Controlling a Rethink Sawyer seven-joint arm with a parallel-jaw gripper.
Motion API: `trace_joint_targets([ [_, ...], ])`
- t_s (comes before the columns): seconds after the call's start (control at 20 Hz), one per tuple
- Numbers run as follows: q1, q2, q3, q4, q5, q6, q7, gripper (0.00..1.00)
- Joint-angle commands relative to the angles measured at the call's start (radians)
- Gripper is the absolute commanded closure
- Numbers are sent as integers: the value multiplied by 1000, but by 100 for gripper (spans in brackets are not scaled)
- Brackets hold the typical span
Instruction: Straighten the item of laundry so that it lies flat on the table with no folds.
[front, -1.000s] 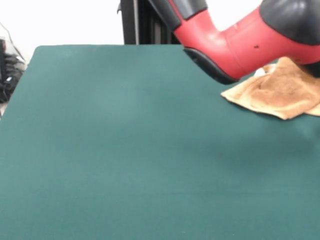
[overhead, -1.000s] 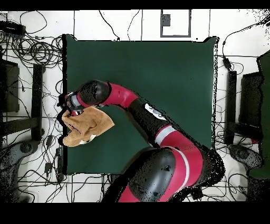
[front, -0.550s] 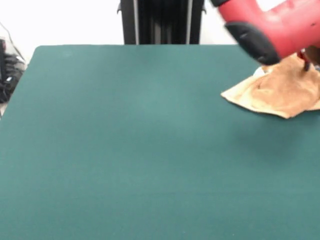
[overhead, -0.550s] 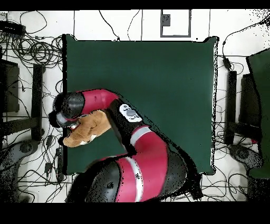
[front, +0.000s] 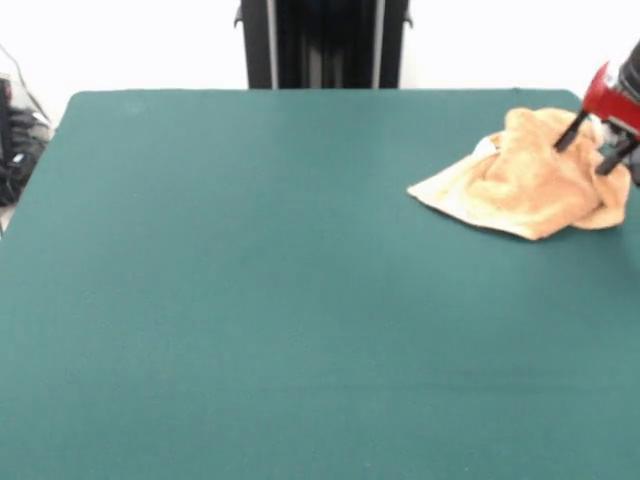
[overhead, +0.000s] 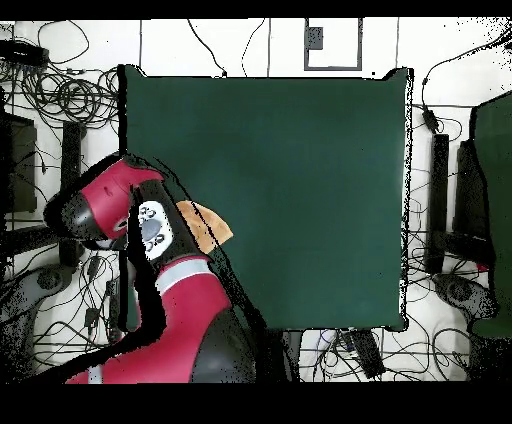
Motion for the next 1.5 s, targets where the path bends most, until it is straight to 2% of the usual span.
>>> trace_joint_targets([
  [0.05,16,4,-137,-112,-149,99,-80,0],
  [0.2,36,-2,-153,-142,-184,118,-99,0],
  [0.45,35,-1,-160,-154,-191,102,-118,0],
  [0.55,19,30,-155,-179,-185,85,-121,0],
  [0.75,-72,73,-89,-149,-34,44,-112,0],
  [0.85,-154,106,-18,-114,84,3,-128,0],
  [0.9,-213,128,38,-71,178,-45,-134,0],
  [1.1,-348,194,169,35,384,-150,-165,0],
  [1.2,-379,201,204,73,445,-172,-165,0],
  [1.5,-434,237,261,124,551,-208,-158,0],
])
